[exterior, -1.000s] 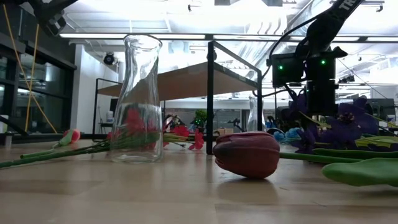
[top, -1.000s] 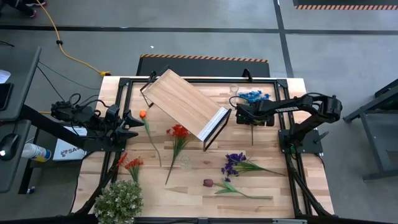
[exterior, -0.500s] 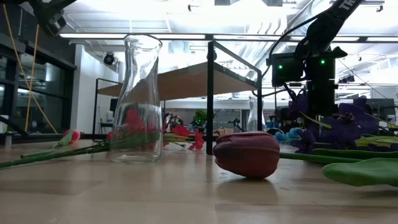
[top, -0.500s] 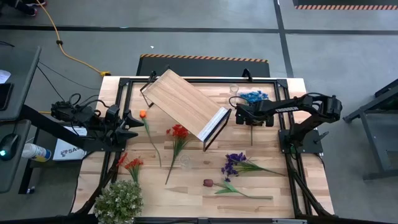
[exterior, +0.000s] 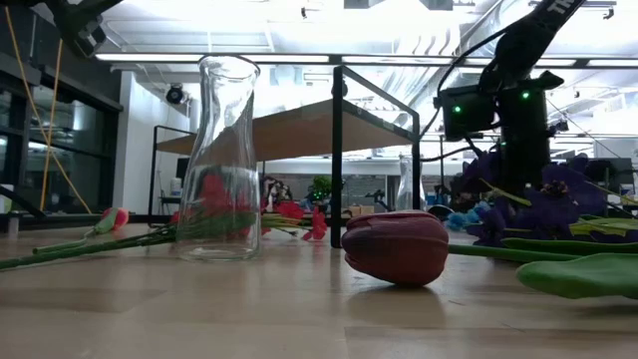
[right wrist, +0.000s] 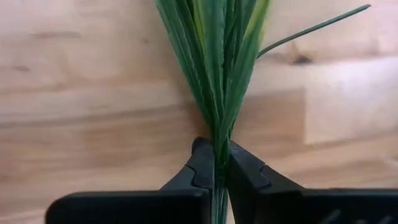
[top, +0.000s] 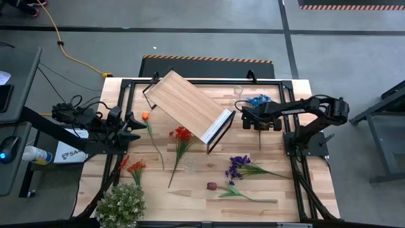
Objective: Pick and place flowers into a vace then onto a shelf
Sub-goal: Put the blue flowers into the top transparent flower vase
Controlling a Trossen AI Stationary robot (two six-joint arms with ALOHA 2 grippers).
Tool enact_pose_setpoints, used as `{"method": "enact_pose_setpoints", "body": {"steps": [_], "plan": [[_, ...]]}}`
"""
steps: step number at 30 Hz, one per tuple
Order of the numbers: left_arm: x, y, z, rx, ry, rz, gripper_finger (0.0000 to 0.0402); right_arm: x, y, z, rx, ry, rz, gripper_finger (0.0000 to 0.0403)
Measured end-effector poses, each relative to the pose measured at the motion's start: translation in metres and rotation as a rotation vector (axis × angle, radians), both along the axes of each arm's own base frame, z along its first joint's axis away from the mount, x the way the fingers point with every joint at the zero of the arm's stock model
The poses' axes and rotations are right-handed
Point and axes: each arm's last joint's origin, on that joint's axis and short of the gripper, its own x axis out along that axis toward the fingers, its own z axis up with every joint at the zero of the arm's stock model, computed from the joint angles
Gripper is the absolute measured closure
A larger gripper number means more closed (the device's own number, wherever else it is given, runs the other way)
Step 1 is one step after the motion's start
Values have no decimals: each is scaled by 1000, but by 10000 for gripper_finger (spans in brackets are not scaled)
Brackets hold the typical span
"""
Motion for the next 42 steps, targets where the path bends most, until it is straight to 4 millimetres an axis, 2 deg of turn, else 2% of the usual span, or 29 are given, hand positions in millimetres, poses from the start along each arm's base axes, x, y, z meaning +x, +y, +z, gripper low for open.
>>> {"method": "enact_pose_setpoints", "body": {"steps": [9,25,33,38,42], "plan": [[0,0,0,1,0,0,64,-23,7,33,-52,-21,-21,395],[0,0,0,0,0,9,64,-55,15,93,-294,-403,-58,395],[0,0,0,0,0,12,64,-55,12,124,-537,-688,2,396],[0,0,0,0,0,13,64,-50,9,151,-734,-889,73,393],[0,0,0,-1,0,13,64,-45,7,171,-918,-981,159,397]]}}
